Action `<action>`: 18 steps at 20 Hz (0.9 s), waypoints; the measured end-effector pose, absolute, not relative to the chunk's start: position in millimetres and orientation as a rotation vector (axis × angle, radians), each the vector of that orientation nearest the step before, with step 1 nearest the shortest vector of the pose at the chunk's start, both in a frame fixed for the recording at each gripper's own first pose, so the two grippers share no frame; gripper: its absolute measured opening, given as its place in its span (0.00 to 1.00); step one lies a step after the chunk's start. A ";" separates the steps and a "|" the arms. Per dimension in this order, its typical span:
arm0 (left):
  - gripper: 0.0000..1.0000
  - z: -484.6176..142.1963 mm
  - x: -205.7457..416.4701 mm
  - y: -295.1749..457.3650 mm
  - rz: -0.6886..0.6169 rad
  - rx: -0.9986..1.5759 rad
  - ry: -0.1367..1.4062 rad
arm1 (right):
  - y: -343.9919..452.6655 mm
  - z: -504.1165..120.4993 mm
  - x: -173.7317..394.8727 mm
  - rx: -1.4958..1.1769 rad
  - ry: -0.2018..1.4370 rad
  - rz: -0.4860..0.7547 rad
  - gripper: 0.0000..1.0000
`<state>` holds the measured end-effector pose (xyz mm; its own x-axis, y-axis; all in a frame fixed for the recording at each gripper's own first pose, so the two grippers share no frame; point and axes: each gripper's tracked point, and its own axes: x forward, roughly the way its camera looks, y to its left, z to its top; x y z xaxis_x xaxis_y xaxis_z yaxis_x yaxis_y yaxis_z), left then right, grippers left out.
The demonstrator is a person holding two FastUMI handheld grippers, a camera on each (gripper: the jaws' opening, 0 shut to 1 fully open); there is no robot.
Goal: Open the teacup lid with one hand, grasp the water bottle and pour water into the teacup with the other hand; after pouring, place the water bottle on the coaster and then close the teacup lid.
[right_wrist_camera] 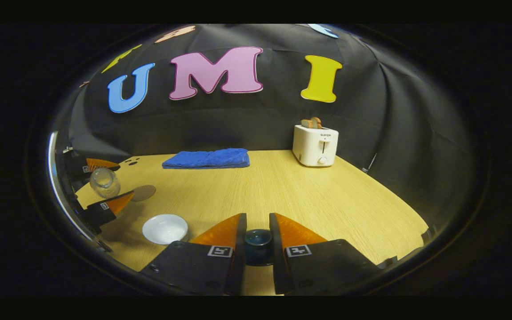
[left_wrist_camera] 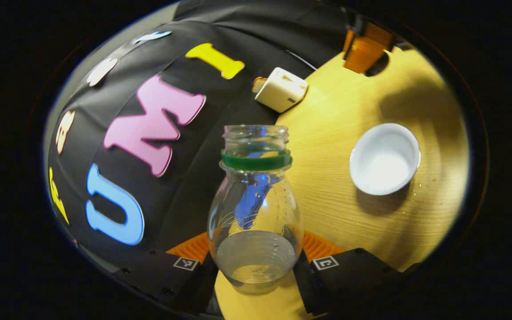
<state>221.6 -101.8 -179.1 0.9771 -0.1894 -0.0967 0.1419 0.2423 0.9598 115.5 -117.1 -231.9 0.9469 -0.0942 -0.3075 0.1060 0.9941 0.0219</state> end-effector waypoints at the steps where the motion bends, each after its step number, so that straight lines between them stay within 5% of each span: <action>1: 0.78 -185.0 217.9 -103.0 -0.238 1.344 -0.045 | -118.7 -233.4 115.3 0.036 0.315 -0.100 0.28; 4: 0.78 -196.7 223.3 -102.4 -0.250 1.439 -0.044 | -123.7 -236.1 113.9 0.034 0.322 -0.094 0.34; 6: 0.78 -200.5 228.1 -101.2 -0.253 1.483 -0.035 | -126.7 -236.7 113.9 0.033 0.321 -0.092 0.26; 15: 0.78 -210.9 249.8 -112.2 -0.307 1.698 -0.066 | -131.3 -242.4 114.1 0.035 0.328 -0.075 0.23; 17: 0.78 -210.5 252.1 -116.3 -0.323 1.740 -0.093 | -130.8 -241.4 115.5 0.035 0.326 -0.066 0.28; 18: 0.78 -208.7 253.4 -118.0 -0.331 1.759 -0.107 | -130.3 -241.2 115.8 0.031 0.325 -0.062 0.23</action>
<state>253.4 -118.0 -208.7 0.9542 -0.2512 -0.1626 0.1085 -0.2160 0.9704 115.8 -130.3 -241.2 0.9459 -0.0558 -0.3196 0.0658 0.9976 0.0206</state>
